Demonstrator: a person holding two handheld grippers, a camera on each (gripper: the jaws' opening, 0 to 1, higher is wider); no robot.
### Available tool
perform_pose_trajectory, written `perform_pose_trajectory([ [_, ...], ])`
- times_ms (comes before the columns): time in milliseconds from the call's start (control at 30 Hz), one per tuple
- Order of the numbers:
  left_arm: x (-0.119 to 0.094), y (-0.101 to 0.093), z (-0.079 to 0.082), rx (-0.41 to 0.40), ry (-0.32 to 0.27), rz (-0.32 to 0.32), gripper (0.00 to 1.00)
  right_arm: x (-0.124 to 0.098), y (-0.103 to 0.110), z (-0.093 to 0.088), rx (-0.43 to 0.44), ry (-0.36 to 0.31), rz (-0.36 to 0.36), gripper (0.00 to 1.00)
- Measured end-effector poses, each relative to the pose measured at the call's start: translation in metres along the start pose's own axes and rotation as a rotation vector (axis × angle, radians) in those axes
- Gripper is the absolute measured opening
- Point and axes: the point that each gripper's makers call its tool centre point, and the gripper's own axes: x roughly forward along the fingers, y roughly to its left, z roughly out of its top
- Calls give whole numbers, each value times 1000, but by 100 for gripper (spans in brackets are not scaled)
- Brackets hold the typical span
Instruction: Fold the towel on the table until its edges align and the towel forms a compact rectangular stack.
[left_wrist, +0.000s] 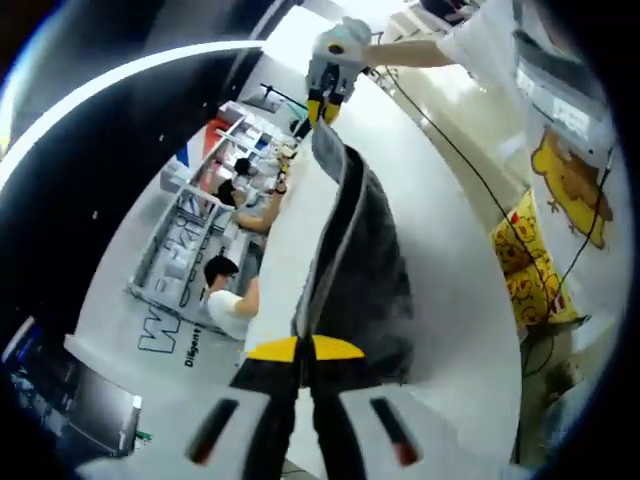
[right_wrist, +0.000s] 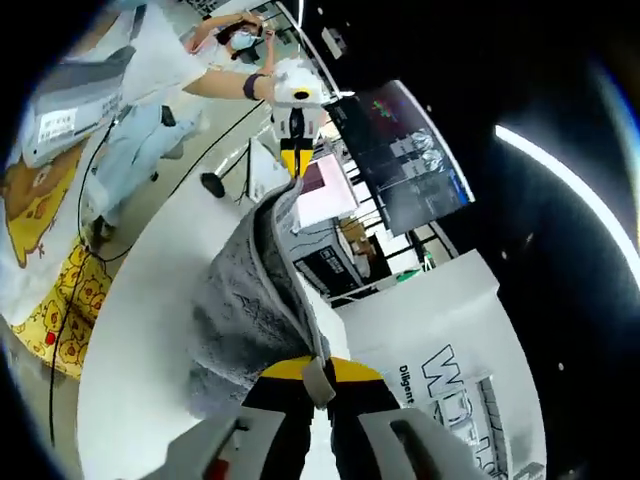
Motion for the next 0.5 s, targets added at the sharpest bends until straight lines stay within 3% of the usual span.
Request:
perform_pose_trajectory([
  [133,-16,18,13,-18,-35,59,4,-14,-22,14,8,-30,-33,4],
  [200,-15,19,12,-41,-45,47,4,-12,-27,11,22,-25,-36,4],
  [500,26,46,-12,-85,-5,109,4,30,-51,-33,42,98,-101,4],
])
